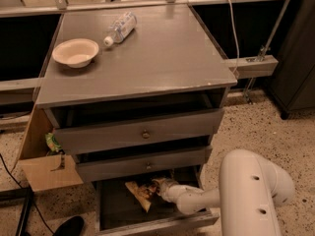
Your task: Place brown chip bag into bottom drawer
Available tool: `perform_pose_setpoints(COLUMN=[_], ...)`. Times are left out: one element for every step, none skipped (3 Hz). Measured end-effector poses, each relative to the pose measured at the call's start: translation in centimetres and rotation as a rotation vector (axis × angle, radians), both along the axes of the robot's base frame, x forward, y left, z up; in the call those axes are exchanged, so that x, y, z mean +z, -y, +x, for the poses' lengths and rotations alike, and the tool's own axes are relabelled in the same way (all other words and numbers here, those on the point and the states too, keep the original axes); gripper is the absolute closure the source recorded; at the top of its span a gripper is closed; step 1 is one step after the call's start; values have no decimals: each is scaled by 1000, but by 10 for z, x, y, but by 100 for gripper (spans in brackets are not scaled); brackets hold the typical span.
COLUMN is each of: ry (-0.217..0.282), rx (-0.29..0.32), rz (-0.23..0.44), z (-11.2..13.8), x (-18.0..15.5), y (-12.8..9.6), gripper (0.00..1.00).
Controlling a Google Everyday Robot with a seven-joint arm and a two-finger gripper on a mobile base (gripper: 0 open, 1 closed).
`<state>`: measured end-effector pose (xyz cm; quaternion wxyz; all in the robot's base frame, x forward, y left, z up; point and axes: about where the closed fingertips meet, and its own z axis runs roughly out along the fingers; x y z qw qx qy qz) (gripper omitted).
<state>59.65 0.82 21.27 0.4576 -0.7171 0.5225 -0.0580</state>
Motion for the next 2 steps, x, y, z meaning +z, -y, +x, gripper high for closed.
perform_pose_setpoints(ry=[6, 3], rx=[-16, -30], rz=[15, 34], z=[2, 8], x=[-9, -27], y=[0, 1], gripper=[100, 100])
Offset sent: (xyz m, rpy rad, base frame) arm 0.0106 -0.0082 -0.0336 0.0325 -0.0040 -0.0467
